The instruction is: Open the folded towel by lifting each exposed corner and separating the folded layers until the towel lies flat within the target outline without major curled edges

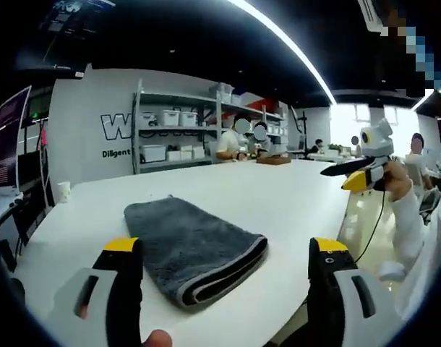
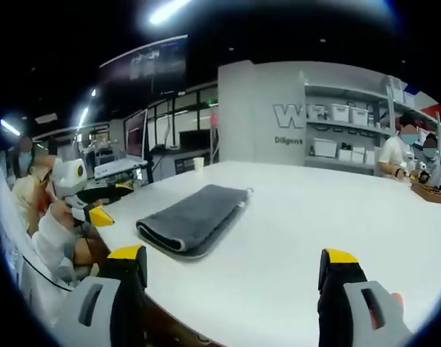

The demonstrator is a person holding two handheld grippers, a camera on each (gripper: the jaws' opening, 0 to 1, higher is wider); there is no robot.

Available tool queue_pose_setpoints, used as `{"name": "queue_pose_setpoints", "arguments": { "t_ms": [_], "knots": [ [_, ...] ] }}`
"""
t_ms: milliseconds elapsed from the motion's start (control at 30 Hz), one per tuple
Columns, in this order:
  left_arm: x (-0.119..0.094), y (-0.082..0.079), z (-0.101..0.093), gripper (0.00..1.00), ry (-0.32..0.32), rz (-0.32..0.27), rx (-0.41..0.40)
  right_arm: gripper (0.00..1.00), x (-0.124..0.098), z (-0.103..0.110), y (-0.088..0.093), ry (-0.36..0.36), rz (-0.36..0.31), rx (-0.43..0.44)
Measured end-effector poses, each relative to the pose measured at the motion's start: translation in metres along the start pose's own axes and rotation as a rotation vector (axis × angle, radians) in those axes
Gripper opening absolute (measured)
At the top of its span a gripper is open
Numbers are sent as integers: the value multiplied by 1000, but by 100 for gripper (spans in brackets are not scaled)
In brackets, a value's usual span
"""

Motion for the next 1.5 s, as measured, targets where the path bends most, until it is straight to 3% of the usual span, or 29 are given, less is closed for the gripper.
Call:
{"name": "queue_pose_setpoints", "arguments": {
  "t_ms": [533,867,1233,1500],
  "knots": [
    [8,7,-2,99,-1,30,-41,99,0,-1,-1,3,-6,10],
    [24,7,-15,99,33,42,-20,99,-1,-3,-2,9,-8,14],
    [53,7,-39,99,35,11,15,99,-1,-2,-1,7,-7,12],
    [70,11,-50,94,-32,-2,45,99,-2,-2,-1,6,-8,12]
  ]
}}
Point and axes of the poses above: the point that each gripper's makers call its tool centre point, and the gripper's own axes: x roughly forward along the fingers, z roughly to its left, y roughly out of its underside, the point moved 8 cm from there along -x, roughly backward along the fingers, and after that the axes turned 14 degrees about -y, right-handed, at the moved point
